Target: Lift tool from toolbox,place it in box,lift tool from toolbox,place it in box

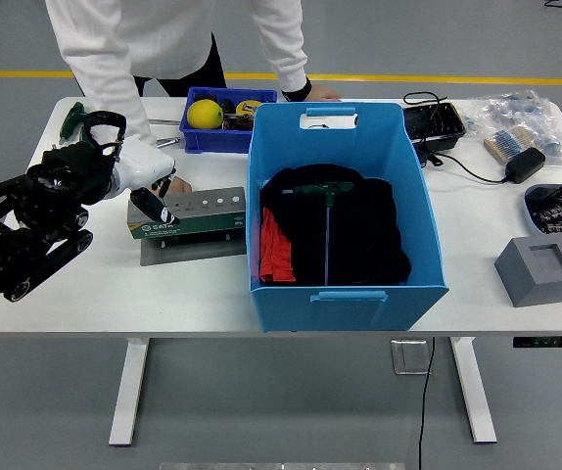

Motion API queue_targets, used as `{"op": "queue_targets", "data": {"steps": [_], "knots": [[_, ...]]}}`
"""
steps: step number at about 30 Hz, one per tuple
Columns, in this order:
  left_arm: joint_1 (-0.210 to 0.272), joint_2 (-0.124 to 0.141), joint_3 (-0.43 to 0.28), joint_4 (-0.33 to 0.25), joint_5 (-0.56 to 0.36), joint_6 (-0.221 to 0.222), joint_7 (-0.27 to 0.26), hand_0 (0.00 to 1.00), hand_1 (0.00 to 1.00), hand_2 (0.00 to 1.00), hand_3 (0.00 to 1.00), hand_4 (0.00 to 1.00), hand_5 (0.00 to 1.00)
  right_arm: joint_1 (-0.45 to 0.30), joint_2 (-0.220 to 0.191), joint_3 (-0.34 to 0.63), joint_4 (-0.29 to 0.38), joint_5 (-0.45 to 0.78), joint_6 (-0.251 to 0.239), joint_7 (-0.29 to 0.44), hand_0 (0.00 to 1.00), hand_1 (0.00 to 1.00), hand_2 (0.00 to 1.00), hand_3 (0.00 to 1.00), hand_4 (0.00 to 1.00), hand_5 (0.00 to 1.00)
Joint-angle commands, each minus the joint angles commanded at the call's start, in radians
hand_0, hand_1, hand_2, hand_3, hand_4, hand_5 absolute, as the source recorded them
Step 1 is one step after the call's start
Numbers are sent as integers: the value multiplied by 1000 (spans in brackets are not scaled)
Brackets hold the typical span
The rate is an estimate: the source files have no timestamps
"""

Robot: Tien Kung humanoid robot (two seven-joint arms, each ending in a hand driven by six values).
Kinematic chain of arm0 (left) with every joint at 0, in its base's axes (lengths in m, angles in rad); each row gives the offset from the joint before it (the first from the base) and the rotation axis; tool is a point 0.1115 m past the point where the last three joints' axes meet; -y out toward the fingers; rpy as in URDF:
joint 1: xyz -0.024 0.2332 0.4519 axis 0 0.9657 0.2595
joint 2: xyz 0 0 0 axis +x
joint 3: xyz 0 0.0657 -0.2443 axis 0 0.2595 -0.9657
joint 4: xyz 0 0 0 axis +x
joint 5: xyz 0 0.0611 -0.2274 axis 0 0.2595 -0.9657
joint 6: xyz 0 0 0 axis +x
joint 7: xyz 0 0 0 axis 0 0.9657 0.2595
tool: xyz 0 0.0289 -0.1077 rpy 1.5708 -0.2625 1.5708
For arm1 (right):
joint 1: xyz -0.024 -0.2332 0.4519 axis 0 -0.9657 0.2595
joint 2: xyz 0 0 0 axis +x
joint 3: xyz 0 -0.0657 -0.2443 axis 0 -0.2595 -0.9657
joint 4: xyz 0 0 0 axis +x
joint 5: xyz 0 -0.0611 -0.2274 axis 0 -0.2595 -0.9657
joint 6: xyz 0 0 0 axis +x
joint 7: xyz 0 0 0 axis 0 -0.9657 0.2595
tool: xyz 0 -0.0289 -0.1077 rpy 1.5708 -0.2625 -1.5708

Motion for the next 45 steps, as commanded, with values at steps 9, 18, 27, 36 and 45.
{"op": "queue_targets", "data": {"steps": [9,18,27,36,45], "knots": [[-8,-2,9,12,3,2,-2,652,455,357,324,943,658,2,-1,-1,0,-1,1,0,677,661,740,584,783,724],[-9,-5,18,29,-2,14,-12,619,349,274,300,943,658,4,-2,-3,0,2,1,1,677,661,740,584,784,725],[-4,-6,23,51,1,72,-39,343,219,185,207,960,517,5,-2,-5,-1,5,1,2,678,661,741,584,784,724],[7,-7,23,85,7,164,-86,297,159,143,155,959,378,6,-2,-8,-1,9,1,3,679,661,741,583,784,724],[14,-6,26,105,15,262,-139,184,66,85,97,867,211,2,-1,-5,-1,6,0,3,677,662,741,583,784,722]]}}
